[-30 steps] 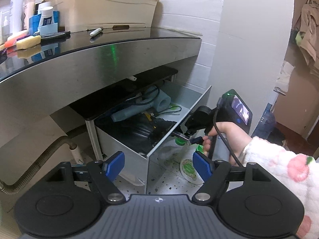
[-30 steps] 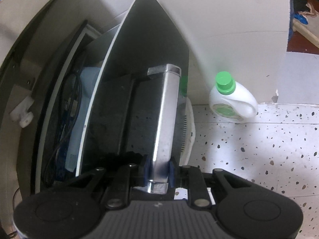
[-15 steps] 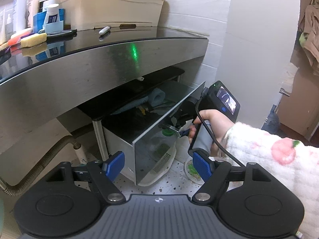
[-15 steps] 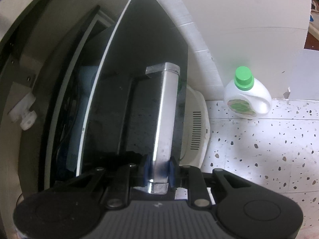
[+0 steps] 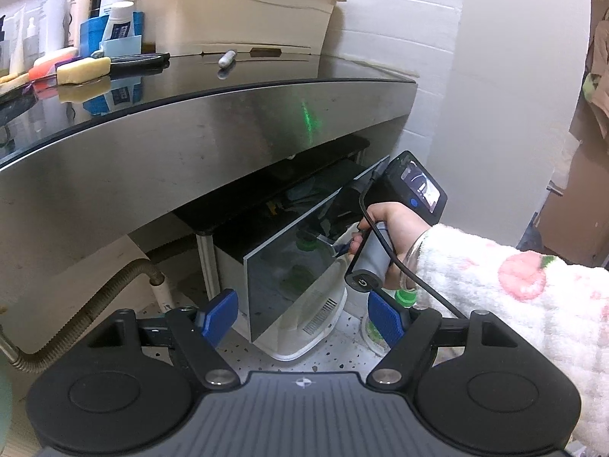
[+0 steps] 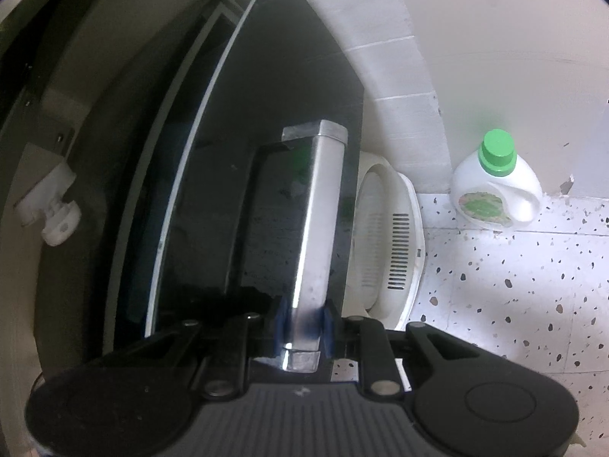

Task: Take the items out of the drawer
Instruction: 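Push the drawer shut by its silver handle with the right tool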

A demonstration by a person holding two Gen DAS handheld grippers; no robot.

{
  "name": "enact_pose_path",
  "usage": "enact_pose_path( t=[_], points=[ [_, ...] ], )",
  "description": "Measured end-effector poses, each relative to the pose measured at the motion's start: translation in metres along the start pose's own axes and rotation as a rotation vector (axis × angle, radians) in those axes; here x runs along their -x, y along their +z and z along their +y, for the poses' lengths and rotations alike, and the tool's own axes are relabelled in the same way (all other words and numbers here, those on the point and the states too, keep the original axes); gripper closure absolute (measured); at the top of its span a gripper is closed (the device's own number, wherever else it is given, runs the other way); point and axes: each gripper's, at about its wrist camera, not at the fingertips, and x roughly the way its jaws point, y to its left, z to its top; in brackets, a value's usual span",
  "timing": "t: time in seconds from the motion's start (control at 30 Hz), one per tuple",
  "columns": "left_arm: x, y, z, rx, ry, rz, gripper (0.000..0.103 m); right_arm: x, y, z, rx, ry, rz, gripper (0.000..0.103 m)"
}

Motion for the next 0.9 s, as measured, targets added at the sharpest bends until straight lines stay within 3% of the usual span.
enact_pose_path(
  t=[0.53,0.6,0.67,0.9],
  points=[
    [0.006,-0.001,0.005,0.010,0.008,-0.008,0.028,-0.022,0.001,0.024,0.037,-0.003,-0.007,0.083],
    [0.007,-0.001,0.005,0.006,0.011,-0.008,0.028,-0.027,0.001,0.028,0.047,-0.005,-0.008,0.080],
    [0.008,-0.001,0.006,0.003,0.012,-0.010,0.028,-0.032,0.000,0.029,0.054,0.000,-0.015,0.070],
    [0.007,-0.002,0.012,0.004,0.019,-0.005,0.028,-0.042,0.001,0.038,0.043,0.010,-0.021,0.069]
  ],
)
